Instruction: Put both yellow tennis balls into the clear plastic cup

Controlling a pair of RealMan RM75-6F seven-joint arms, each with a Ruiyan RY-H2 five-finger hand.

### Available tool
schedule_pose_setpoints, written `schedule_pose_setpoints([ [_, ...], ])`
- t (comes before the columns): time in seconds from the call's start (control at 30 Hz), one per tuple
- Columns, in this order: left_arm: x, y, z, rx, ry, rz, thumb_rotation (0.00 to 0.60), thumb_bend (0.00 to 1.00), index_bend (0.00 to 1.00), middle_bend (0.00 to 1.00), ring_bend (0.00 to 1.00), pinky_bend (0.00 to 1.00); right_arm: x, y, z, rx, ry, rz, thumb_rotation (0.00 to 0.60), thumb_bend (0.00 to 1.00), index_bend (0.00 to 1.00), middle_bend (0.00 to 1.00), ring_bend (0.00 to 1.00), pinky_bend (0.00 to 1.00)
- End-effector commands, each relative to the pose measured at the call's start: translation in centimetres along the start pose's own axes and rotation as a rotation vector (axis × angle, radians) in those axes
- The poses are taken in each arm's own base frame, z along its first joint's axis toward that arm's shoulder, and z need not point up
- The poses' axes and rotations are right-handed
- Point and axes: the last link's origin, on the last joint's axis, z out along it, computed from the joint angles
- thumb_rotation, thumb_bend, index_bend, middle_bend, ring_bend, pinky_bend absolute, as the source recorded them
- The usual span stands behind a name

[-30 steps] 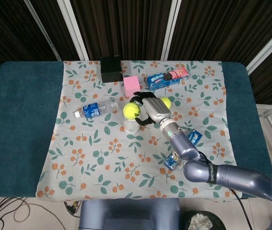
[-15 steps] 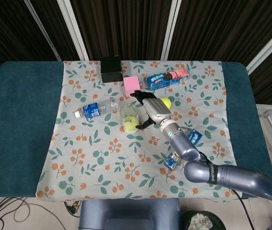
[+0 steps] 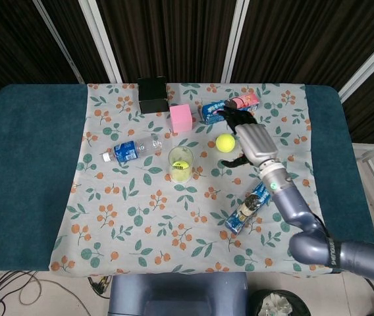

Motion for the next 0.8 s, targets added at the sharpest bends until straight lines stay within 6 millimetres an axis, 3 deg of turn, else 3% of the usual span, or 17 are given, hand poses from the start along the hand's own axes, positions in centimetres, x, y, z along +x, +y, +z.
schedule_pose_setpoints([
  [0.03,-0.1,0.2,-0.1,-0.007,-0.003,0.003,0.6,0.09,0.03,0.0,0.0,0.04,0.5,4.0,-4.3,-0.042,0.023,-0.097,0.6,0.18,0.09,0.02,0.02,0.0],
  [0.17,-0.3,0.4,-0.1,-0.012,-0.004,0.008,0.6,0.09,0.03,0.0,0.0,0.04,0.4,6.4,-5.4,-0.081,0.025,-0.1,0.6,0.18,0.09,0.02,0.02,0.0],
  [0.27,-0.6,0.5,0.2,-0.006,-0.006,0.014,0.6,0.09,0.03,0.0,0.0,0.04,-0.2,7.8,-4.7,-0.111,0.001,-0.068,0.6,0.18,0.09,0.02,0.02,0.0],
  [0.5,-1.3,0.7,0.8,-0.001,0.0,0.044,0.6,0.09,0.03,0.0,0.0,0.04,-3.2,9.3,-0.5,-0.136,-0.053,-0.076,0.6,0.18,0.09,0.02,0.02,0.0],
  [0.8,-1.5,0.7,1.3,0.016,0.021,0.058,0.6,0.09,0.03,0.0,0.0,0.04,-6.7,9.4,4.1,-0.153,-0.097,-0.099,0.6,0.18,0.09,0.02,0.02,0.0],
])
